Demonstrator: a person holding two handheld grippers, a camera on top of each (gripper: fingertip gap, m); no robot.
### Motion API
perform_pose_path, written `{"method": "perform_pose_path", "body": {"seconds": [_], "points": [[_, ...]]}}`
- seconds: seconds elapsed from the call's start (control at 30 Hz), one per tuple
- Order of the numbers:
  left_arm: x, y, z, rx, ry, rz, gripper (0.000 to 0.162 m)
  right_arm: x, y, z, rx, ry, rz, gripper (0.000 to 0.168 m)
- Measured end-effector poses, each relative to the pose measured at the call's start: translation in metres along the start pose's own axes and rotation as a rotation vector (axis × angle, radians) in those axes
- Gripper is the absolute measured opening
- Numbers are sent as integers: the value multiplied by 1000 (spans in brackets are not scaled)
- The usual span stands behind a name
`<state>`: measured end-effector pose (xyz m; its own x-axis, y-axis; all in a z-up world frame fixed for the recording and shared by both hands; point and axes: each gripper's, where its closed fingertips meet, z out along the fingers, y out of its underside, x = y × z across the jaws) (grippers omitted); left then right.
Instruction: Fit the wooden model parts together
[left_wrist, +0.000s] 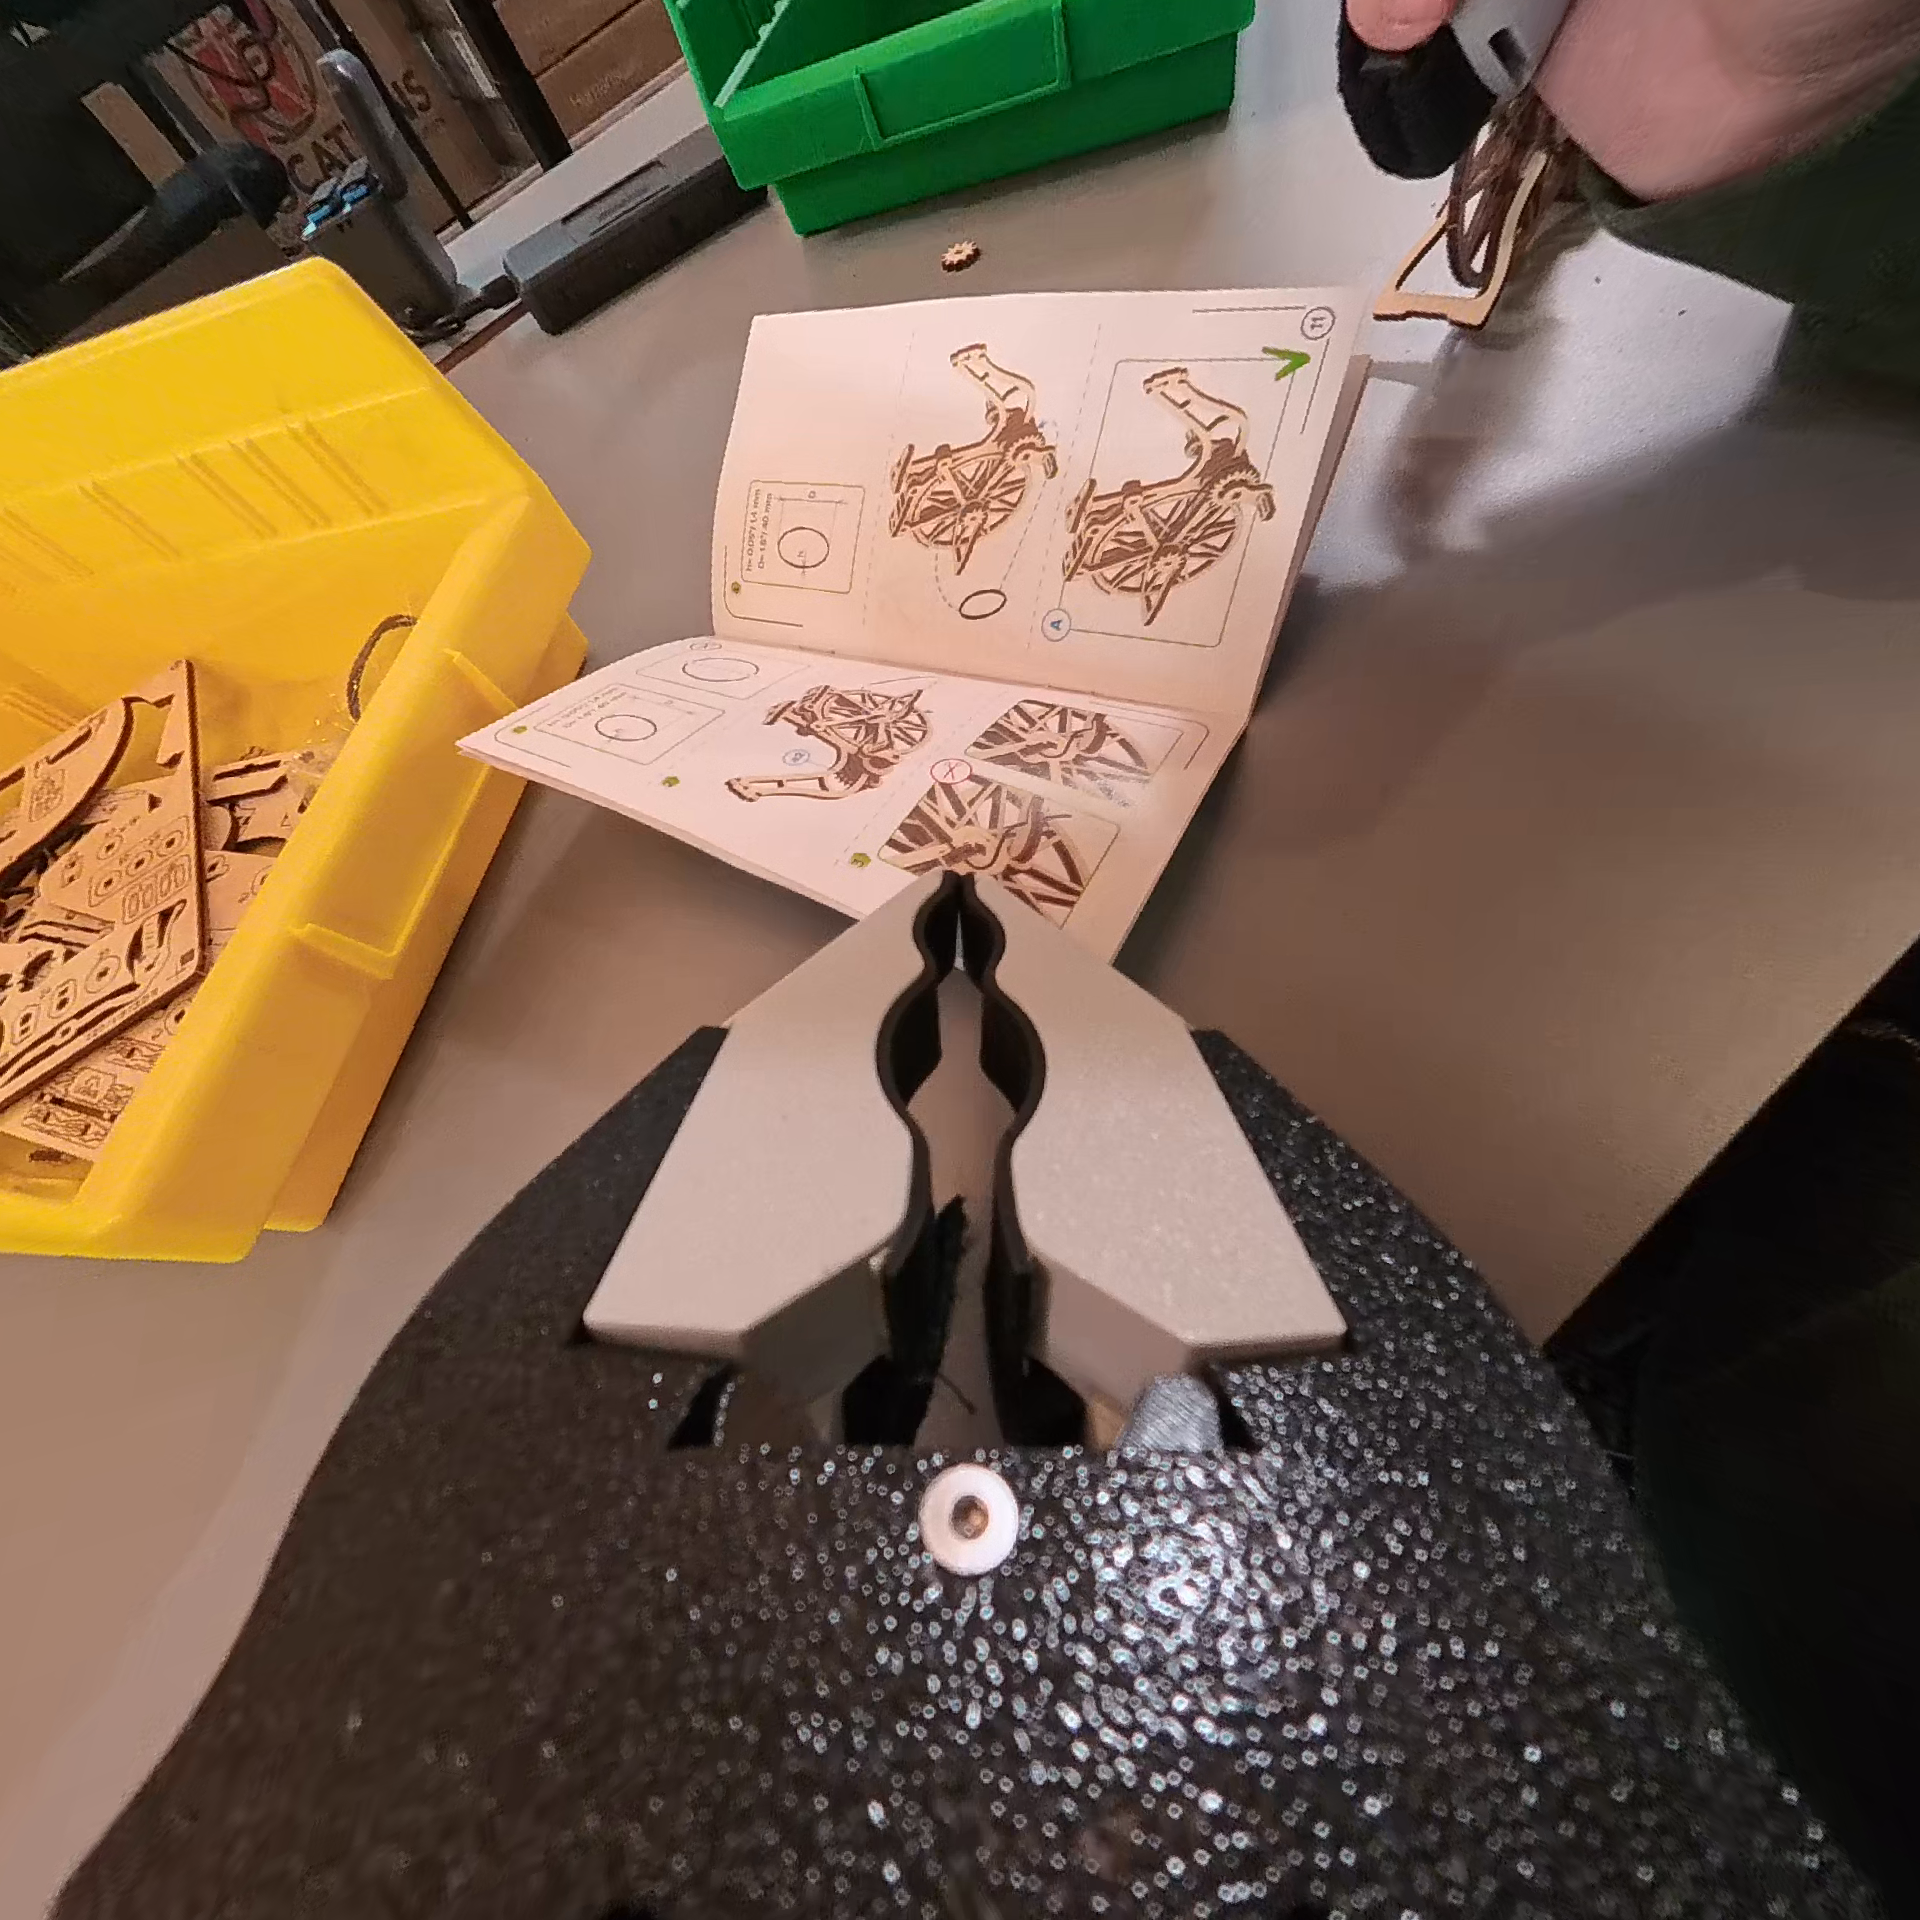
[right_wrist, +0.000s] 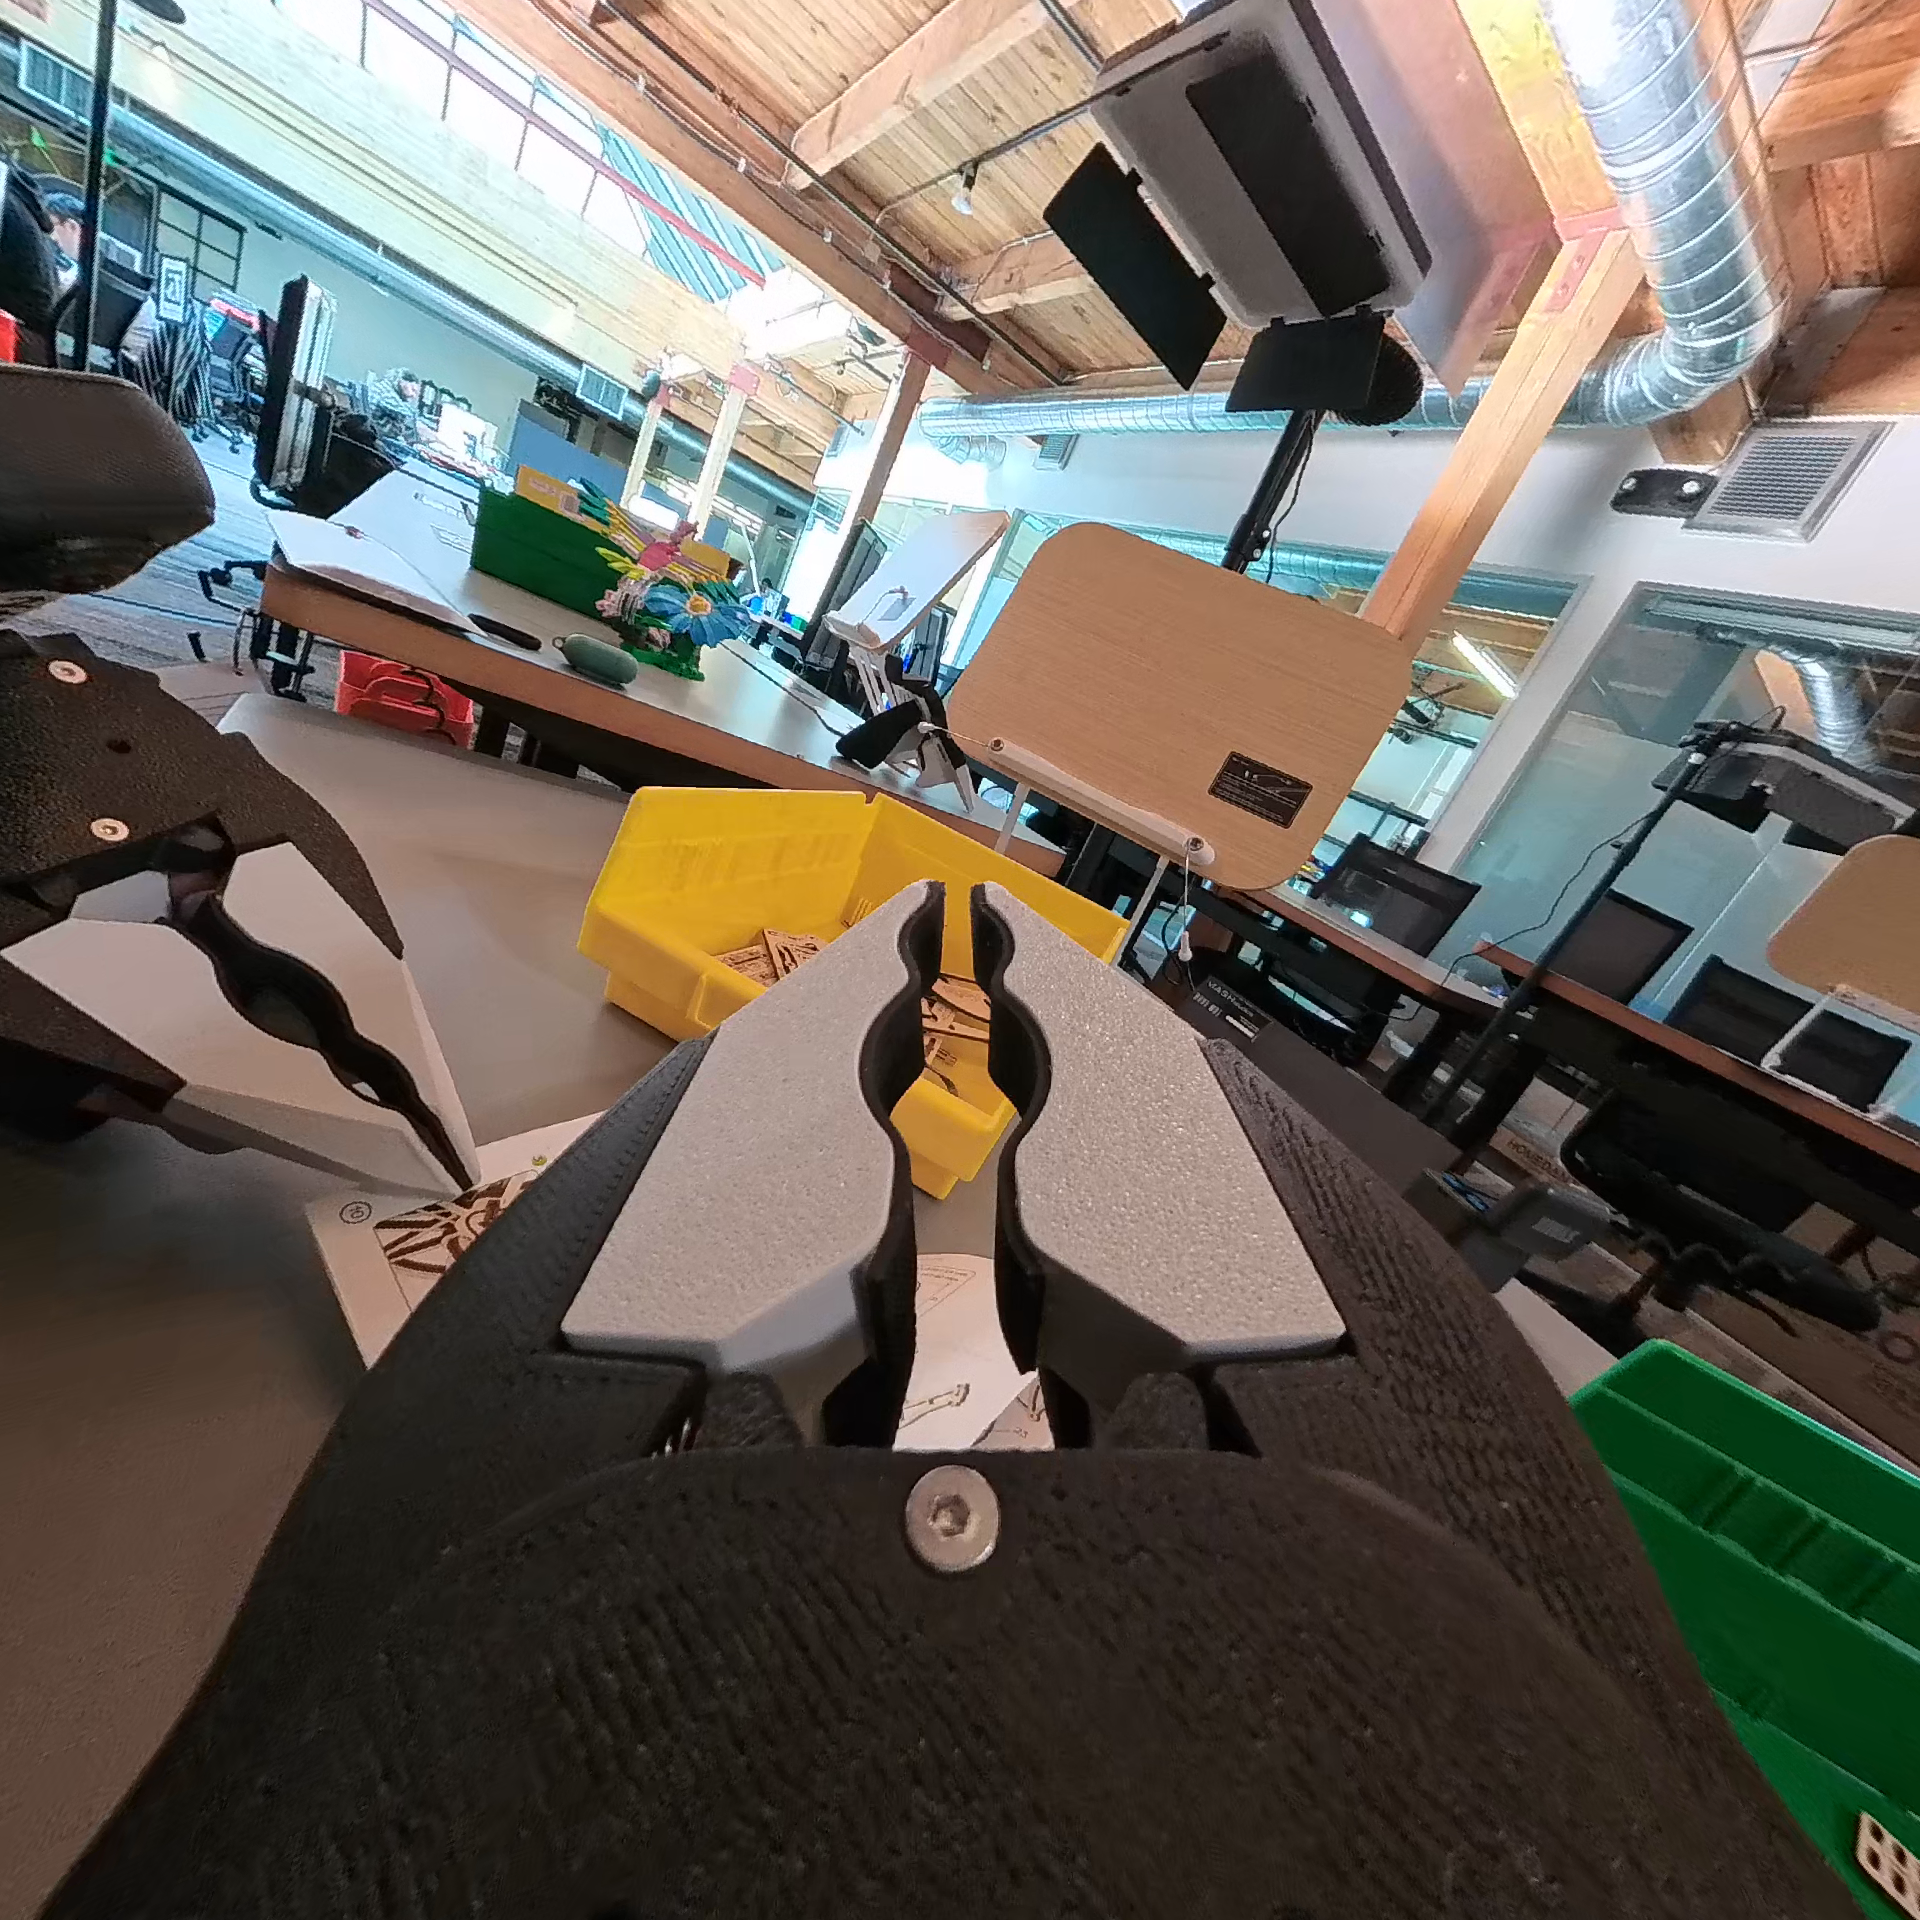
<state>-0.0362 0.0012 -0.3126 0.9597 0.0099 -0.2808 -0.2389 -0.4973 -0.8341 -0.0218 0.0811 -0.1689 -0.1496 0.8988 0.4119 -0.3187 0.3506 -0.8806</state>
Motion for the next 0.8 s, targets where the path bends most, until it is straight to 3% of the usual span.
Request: {"method": "perform_pose_path", "body": {"seconds": [0.03, 0.8], "points": [[0, 0, 0, 0, 0, 0, 0, 0, 0, 0, -1, 0, 0, 3], [-1, -2, 2, 6, 1, -7, 0, -3, 1, 1, -4, -14, -4, 3]]}}
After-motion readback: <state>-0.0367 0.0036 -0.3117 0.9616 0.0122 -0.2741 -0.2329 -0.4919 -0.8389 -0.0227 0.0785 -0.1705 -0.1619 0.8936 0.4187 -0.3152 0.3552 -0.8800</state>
